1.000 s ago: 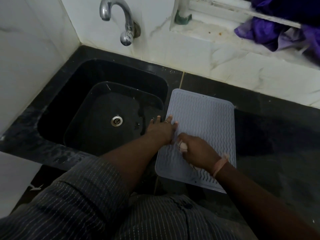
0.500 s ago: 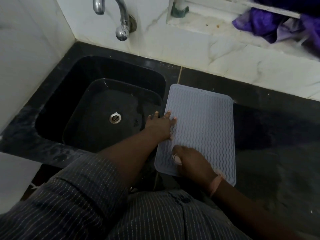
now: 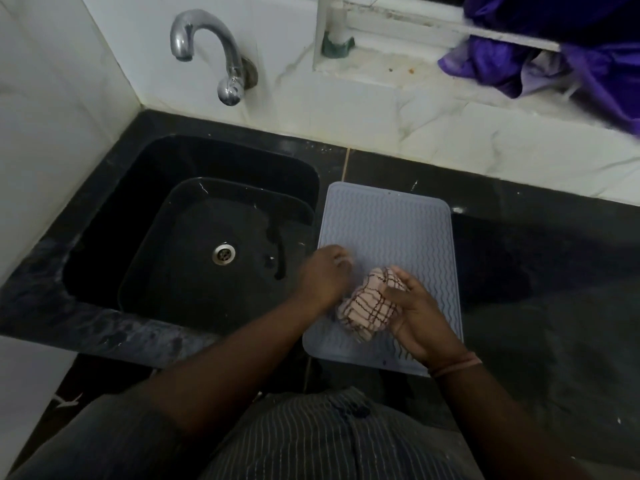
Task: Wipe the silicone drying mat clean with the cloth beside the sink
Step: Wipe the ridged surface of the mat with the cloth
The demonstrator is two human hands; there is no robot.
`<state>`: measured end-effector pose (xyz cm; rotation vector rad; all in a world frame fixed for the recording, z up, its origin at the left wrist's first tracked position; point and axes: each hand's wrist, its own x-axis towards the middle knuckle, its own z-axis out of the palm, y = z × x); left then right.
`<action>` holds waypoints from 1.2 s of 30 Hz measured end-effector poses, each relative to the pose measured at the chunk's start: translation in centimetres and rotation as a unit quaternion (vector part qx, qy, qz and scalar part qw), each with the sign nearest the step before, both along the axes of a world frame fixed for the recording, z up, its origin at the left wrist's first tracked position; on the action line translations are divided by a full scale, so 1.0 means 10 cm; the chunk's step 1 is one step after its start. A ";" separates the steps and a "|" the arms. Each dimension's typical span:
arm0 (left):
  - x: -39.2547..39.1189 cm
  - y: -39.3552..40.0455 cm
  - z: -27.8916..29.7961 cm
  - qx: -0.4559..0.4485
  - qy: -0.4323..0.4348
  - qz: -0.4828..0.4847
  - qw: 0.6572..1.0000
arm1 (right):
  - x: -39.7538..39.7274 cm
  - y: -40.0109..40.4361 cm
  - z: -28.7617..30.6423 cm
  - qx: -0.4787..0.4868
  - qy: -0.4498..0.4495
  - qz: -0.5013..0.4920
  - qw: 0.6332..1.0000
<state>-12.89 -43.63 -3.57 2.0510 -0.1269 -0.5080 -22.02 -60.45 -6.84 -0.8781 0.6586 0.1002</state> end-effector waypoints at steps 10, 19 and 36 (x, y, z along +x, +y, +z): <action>-0.21 -0.06 -0.07 -0.235 0.234 -0.018 0.943 | -0.04 0.10 0.10 0.036 -0.072 -0.034 0.996; -0.12 -0.18 0.00 -0.226 0.206 -0.070 0.949 | -0.16 -0.26 0.57 -0.562 -0.152 0.265 0.769; 0.27 0.04 -0.18 0.164 -0.147 -0.156 0.963 | 0.48 -0.18 -0.05 -0.759 -0.087 0.308 0.567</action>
